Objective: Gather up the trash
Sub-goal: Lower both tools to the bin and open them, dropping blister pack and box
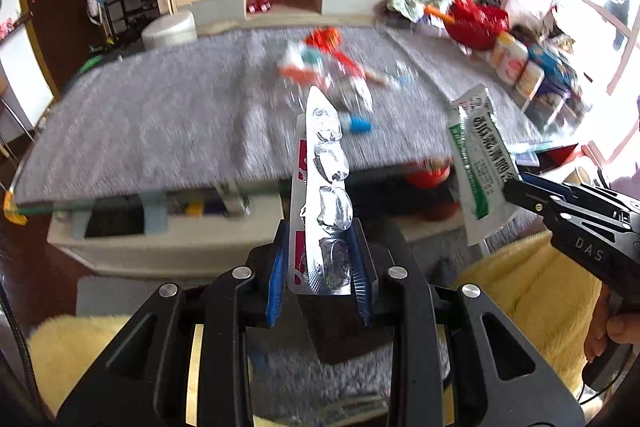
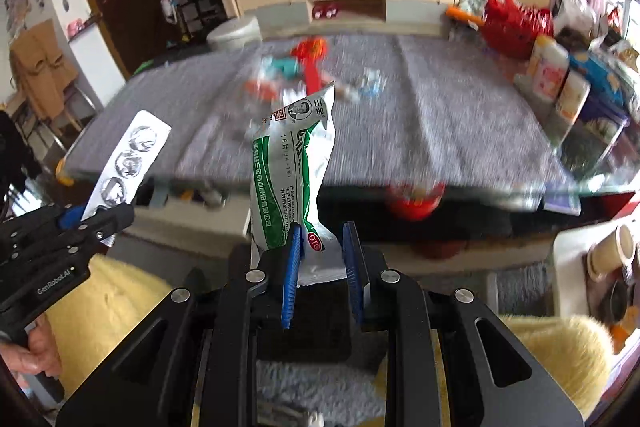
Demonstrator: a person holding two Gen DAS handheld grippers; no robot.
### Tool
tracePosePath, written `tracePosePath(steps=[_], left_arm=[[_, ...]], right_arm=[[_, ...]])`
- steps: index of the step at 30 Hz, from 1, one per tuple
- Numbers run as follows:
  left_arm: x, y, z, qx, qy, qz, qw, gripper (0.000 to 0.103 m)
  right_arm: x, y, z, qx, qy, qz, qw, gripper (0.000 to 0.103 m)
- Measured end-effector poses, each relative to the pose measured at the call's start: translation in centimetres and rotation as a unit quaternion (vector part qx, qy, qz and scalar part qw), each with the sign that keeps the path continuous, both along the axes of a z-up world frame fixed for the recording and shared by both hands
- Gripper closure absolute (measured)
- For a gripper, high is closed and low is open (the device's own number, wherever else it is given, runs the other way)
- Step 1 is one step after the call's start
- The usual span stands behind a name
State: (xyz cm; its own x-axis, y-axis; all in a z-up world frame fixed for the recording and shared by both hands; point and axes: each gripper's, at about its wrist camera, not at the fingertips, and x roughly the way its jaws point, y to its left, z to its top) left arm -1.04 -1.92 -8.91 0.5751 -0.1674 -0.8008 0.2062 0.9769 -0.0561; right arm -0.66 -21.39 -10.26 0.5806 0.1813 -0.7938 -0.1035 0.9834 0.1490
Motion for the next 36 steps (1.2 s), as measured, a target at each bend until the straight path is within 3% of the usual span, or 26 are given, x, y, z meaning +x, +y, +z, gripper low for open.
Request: tracePosePath(steps=[7,17,23,33,34,35,36], left_arm=[[-1.6,-0.6,-5.3,-0.012,0.056,-0.014,0.9982,0.076],[0.0,-1.2,-13.6,-0.031,0.158,-0.034,0.9864,0.076],[0.8,-1.5,-15.8,-0.035,0.188,-0.037,0.9808,0.076],[1.8,-2.1,-17.0,-0.039,0.207,-0.045,0.9766,0.073],[1.8,-2.1,-17.1,-0.039,0.207,-0.044,0.9767,0.069],[1.9,-2.0,-17.0,-0.039,0.204,-0.042,0.9772,0.064],[1.9,-1.9,-16.9,-0.038,0.202,-0.041,0.9778,0.062]], right_arm=[[-0.7,0.8,-4.7,0.012,0.062,0.002,0.998,0.080],[1.7,1.2,-11.9,0.025,0.157,0.001,0.987,0.080],[2.7,1.9,-14.5,0.023,0.190,0.007,0.982,0.080],[4.0,1.7,-14.5,0.029,0.195,0.001,0.980,0.076],[4.1,1.7,-14.5,0.029,0.194,0.000,0.981,0.070],[4.3,1.7,-14.4,0.028,0.194,-0.001,0.981,0.056],[4.4,1.6,-14.3,0.028,0.191,-0.004,0.981,0.050]])
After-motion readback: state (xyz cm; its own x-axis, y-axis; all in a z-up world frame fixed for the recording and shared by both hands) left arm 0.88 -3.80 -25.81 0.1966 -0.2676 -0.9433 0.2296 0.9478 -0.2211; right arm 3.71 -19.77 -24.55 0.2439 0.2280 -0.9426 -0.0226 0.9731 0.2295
